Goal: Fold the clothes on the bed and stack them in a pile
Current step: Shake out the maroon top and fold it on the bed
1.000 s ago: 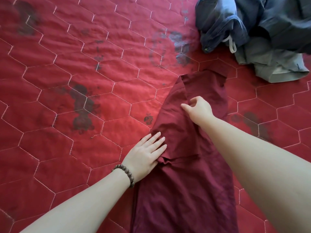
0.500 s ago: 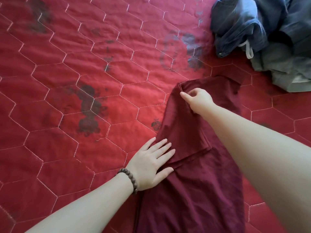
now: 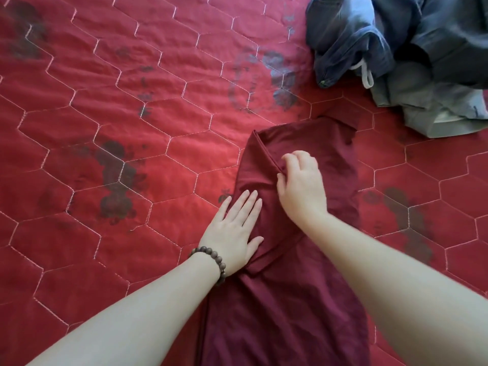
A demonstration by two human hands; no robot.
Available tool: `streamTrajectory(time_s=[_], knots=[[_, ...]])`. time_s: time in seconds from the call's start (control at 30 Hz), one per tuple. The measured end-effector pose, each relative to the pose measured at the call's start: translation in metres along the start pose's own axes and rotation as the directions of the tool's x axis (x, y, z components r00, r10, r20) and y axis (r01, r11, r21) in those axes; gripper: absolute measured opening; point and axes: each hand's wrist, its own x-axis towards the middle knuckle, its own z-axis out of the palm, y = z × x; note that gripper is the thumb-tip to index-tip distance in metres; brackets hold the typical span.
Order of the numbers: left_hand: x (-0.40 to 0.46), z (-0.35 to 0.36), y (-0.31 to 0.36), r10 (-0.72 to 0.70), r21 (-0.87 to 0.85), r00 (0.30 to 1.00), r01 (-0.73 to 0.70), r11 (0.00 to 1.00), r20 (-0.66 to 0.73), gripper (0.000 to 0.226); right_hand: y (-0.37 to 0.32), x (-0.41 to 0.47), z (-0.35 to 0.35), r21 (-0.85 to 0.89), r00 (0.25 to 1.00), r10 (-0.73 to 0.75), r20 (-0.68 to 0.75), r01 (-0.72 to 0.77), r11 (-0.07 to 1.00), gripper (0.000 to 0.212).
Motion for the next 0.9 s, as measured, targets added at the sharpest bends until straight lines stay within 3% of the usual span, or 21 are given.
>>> streamTrajectory(time_s=[0.03,0.1,0.17,0.23,0.4,0.47,0.57,0.63,0.77,0.9], knots=[[0.000,0.002,0.001,-0.011,0.010,1.000,0.011,1.000,0.008,0.077,-0.004,-0.008,0.004,-0.003,0.992,-0.127,-0.021,0.127,0.992,0.035],[0.001,0.004,0.003,-0.016,0.022,1.000,0.015,1.000,0.025,0.081,-0.005,-0.021,0.015,0.012,0.941,-0.321,0.105,0.322,0.947,0.041],[0.002,0.005,0.005,-0.018,0.016,1.000,0.018,1.000,0.010,0.083,0.002,-0.026,0.024,-0.018,0.889,-0.346,0.299,0.368,0.930,0.051],[0.002,0.007,0.005,-0.021,-0.017,1.000,0.021,1.000,0.000,0.084,0.015,-0.021,0.030,-0.136,0.881,-0.282,0.380,0.355,0.925,0.060],[0.002,0.014,0.003,-0.011,-0.062,0.999,0.009,0.998,-0.034,0.087,0.029,0.010,0.033,-0.245,0.977,-0.084,0.196,0.132,0.961,0.058],[0.002,0.015,0.003,-0.012,-0.072,0.999,0.009,0.997,-0.040,0.087,0.025,0.017,0.032,-0.193,0.971,-0.204,0.128,0.226,0.955,0.054],[0.003,0.016,0.002,-0.010,-0.074,0.998,0.005,0.997,-0.057,0.087,0.016,0.026,0.039,-0.162,0.858,-0.440,0.266,0.490,0.857,0.053],[0.002,0.018,0.002,-0.009,-0.074,0.998,0.005,0.997,-0.055,0.087,0.017,0.037,0.045,-0.194,0.861,-0.387,0.331,0.463,0.865,0.055],[0.003,0.019,0.001,-0.013,-0.067,0.998,0.009,0.998,-0.058,0.089,0.019,0.056,0.049,-0.247,0.903,-0.289,0.317,0.373,0.894,0.056],[0.003,0.019,0.001,-0.013,-0.053,0.998,0.010,0.999,-0.055,0.092,0.020,0.044,0.040,-0.198,0.949,-0.271,0.159,0.299,0.933,0.054]])
